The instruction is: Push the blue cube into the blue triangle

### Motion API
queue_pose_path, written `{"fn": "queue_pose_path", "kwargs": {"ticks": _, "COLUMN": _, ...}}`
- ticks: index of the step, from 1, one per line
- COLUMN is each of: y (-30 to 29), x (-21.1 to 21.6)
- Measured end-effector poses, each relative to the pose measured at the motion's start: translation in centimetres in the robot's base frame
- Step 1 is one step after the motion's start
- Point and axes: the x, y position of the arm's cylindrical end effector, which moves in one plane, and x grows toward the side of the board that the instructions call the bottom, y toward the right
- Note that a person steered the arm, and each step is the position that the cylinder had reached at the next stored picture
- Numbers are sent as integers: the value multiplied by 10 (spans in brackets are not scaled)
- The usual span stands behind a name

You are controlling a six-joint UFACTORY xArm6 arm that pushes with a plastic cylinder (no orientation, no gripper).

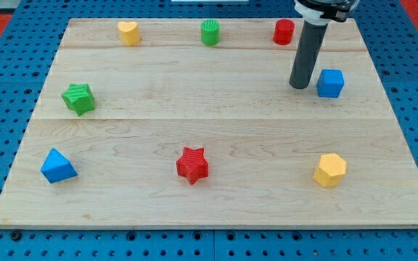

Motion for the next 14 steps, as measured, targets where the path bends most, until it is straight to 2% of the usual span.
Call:
{"fn": "queue_pose_path", "kwargs": {"ticks": 1, "y": 0, "x": -1}}
{"fn": "queue_pose_path", "kwargs": {"ticks": 2, "y": -12, "x": 37}}
{"fn": "queue_pose_path", "kwargs": {"ticks": 3, "y": 0, "x": 89}}
{"fn": "queue_pose_path", "kwargs": {"ticks": 4, "y": 121, "x": 93}}
{"fn": "queue_pose_path", "kwargs": {"ticks": 6, "y": 151, "x": 35}}
{"fn": "queue_pose_path", "kwargs": {"ticks": 7, "y": 130, "x": 14}}
{"fn": "queue_pose_path", "kwargs": {"ticks": 8, "y": 78, "x": -1}}
{"fn": "queue_pose_path", "kwargs": {"ticks": 9, "y": -15, "x": 16}}
{"fn": "queue_pose_path", "kwargs": {"ticks": 10, "y": -72, "x": 7}}
{"fn": "queue_pose_path", "kwargs": {"ticks": 11, "y": -48, "x": -10}}
{"fn": "queue_pose_path", "kwargs": {"ticks": 12, "y": -157, "x": 12}}
{"fn": "queue_pose_path", "kwargs": {"ticks": 13, "y": -226, "x": 28}}
{"fn": "queue_pose_path", "kwargs": {"ticks": 14, "y": -232, "x": -7}}
